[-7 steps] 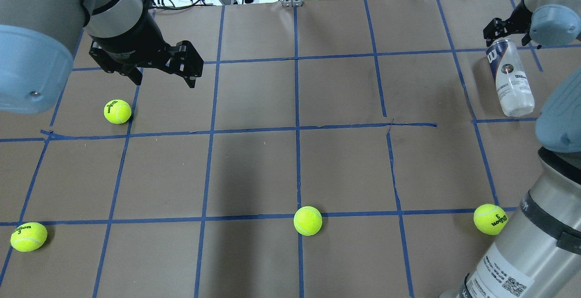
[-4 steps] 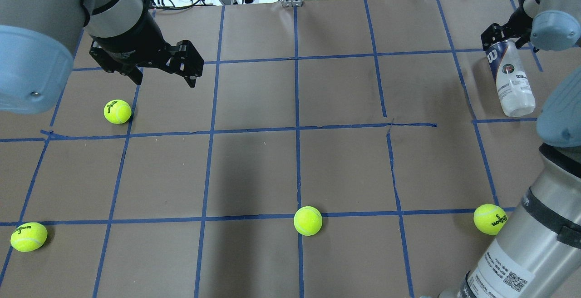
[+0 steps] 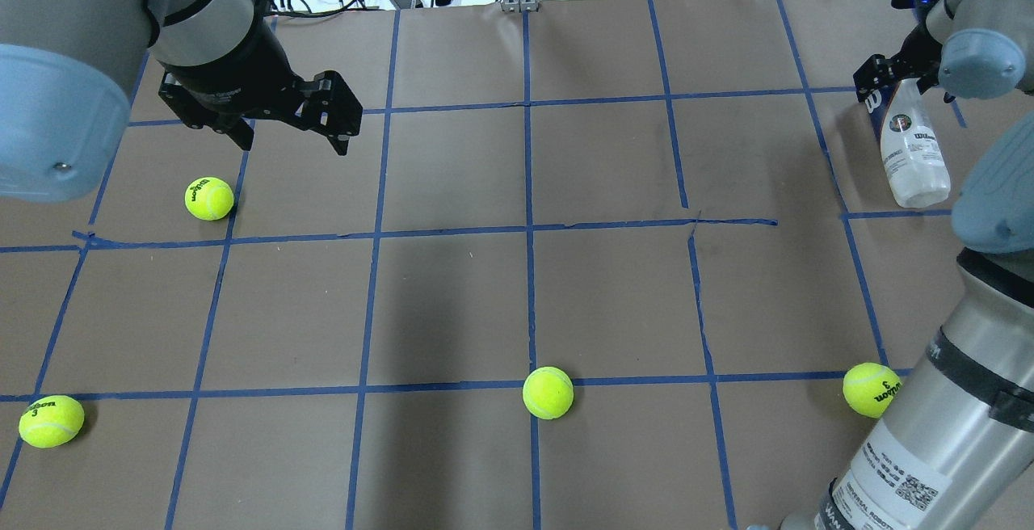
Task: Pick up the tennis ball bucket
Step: 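Close the right gripper on the can's open end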
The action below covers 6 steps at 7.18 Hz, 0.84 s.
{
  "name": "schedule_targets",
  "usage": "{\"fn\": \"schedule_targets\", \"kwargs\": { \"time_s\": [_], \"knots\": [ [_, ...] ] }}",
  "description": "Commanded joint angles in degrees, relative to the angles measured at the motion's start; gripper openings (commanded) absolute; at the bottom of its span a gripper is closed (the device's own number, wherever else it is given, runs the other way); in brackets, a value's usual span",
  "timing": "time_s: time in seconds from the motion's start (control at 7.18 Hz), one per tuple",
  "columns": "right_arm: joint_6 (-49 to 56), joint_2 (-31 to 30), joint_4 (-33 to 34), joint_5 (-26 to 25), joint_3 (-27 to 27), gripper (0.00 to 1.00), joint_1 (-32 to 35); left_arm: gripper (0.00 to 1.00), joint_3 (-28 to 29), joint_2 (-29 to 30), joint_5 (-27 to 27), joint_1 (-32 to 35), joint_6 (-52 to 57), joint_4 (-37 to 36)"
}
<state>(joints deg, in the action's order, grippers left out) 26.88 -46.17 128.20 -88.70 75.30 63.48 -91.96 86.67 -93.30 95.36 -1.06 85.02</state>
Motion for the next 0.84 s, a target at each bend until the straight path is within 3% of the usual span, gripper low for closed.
{"fn": "schedule_targets", "kwargs": {
  "time_s": [0.0, 0.28, 0.42, 0.7],
  "knots": [
    [1.07, 0.99, 0.3, -0.06, 0.02, 0.8, -0.11, 1.0, 0.03, -0.01, 0.05, 0.0, 0.0, -0.03],
    [1.16, 0.99, 0.21, -0.06, 0.02, 0.72, -0.11, 1.0, 0.03, -0.01, 0.05, 0.0, 0.0, -0.03],
    [1.25, 0.3, 0.04, -0.24, 0.02, 0.61, -0.19, 1.0, 0.03, -0.01, 0.05, 0.0, 0.0, -0.03],
    [1.34, -3.9, -1.28, 0.55, 0.81, 0.6, 0.59, 1.0, 0.03, -0.01, 0.05, 0.0, 0.0, -0.03]
  ]
}}
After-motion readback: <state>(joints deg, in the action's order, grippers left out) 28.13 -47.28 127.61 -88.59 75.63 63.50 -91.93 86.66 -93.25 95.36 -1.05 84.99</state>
